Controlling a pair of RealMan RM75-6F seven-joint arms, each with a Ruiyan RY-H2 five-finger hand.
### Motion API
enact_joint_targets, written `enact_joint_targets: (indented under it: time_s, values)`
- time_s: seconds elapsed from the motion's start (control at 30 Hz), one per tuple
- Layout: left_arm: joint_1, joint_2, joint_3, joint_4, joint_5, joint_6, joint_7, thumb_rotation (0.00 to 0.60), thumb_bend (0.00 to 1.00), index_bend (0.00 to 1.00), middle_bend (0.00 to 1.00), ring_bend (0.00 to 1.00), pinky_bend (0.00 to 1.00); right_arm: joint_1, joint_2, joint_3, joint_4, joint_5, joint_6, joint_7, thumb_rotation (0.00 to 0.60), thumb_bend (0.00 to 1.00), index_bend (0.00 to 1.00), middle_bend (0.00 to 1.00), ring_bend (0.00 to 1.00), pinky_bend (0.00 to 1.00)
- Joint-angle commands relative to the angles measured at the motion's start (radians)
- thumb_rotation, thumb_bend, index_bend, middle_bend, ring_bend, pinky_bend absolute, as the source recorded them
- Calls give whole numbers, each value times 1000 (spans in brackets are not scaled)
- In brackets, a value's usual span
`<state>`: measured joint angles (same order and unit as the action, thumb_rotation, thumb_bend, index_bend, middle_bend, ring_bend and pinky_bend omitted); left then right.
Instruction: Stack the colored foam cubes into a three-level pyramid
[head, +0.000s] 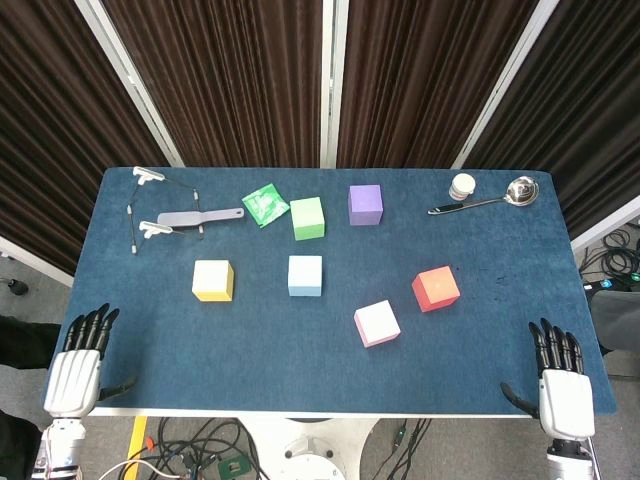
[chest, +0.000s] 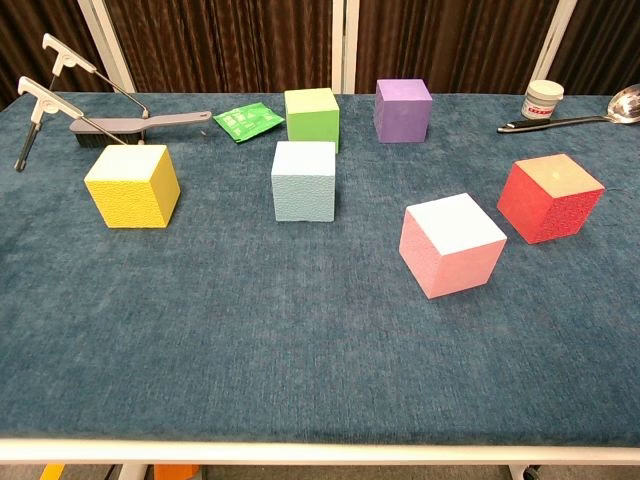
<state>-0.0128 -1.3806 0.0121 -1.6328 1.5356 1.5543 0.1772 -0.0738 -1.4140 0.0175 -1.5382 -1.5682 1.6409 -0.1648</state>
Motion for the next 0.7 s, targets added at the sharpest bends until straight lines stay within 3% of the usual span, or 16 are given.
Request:
enact_joint_targets:
  time_s: [0.03,0.37,0.57,0.7]
  values:
    - [0,0,0,-1,-2,-4,-3,596,0,43,15,0,0,11,5,3,-6,1,-19,11,600,44,0,0,0,0]
    - [-12,-3,1,27,7,-25,-41,599,0,43,15,0,0,132,80,50,-119,-46,-139,-17,600,64,0,22,0,0]
    - [-7,-26,6,65,0,-31,-77,600,0,43,15,0,0,278,153,105,-219,20,-366,-109,600,66,0,31,0,0]
    - [-8,-27,4,78,-3,-35,-89,600,0,43,15,0,0,372,153,138,-238,101,-511,-168,600,66,0,32,0,0]
